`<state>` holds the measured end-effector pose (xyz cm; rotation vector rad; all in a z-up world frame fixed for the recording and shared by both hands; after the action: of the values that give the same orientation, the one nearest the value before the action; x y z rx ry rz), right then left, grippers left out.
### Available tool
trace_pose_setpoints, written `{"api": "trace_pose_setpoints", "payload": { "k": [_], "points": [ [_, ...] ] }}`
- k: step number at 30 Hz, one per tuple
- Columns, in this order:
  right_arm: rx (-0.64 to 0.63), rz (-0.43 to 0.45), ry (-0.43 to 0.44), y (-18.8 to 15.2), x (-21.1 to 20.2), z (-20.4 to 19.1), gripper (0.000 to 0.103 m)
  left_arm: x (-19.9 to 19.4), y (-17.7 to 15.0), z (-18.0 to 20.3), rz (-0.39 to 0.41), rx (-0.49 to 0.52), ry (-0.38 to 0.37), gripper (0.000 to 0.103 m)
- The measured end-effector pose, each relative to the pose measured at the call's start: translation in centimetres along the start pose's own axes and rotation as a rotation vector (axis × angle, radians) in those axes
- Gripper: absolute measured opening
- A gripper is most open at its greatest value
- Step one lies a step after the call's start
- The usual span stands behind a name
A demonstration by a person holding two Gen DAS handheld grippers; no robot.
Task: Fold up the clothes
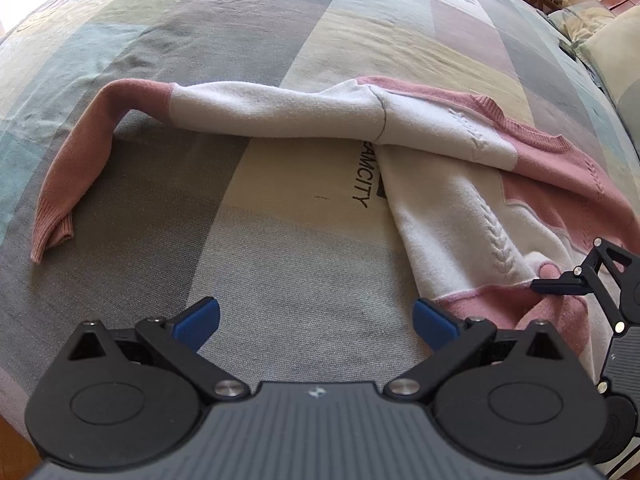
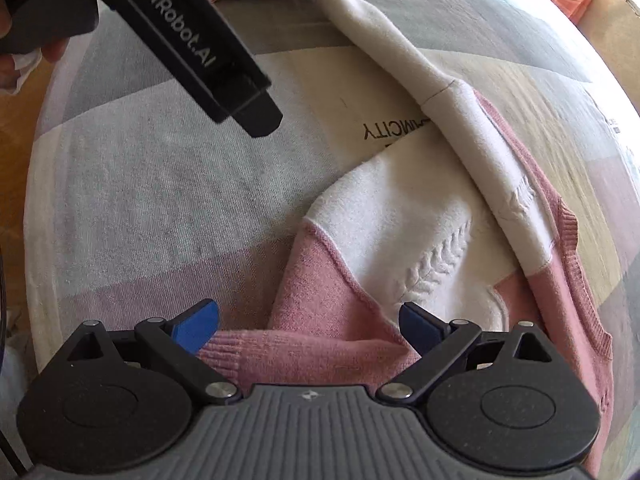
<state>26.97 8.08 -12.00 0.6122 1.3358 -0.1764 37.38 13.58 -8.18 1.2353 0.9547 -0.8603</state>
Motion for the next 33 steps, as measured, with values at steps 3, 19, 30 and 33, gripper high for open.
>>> {"api": "trace_pose_setpoints", "payload": {
  "k": [3, 19, 30, 33],
  "points": [
    [-0.062, -0.06, -0.011, -1.5, 0.6, -0.4, 0.101, 0.4, -0.5, 0.6, -0.008, -0.003, -0.019, 0.102],
    [0.269, -0.029, 0.01, -7.3, -3.8, 7.5, 0.103, 1.1, 1.0, 4.8, -0.021, 0.122, -0.082, 0.102],
    [0.071, 0.068, -0.083, -2.0, 0.1, 3.4, 0.103, 1.5, 1.1, 3.5, -0.039, 0.048, -0.1, 0.102],
    [0.17, 0.031, -0.134, -4.1, 0.5, 6.8, 0.103, 1.7, 0.5, 3.3, -0.043, 0.049, -0.103, 0.102]
  ]
}}
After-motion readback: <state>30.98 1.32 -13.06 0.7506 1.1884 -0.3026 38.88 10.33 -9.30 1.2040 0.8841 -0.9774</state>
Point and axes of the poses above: each gripper's, at about its wrist camera, not at the fingertips, and x roughly the way its jaws point, z to its right, y to its top, the point moved 5 cm from there along x, roughly the way its jaws point, and after that the axes turned 10 degrees about x, right-handed, at the moved point
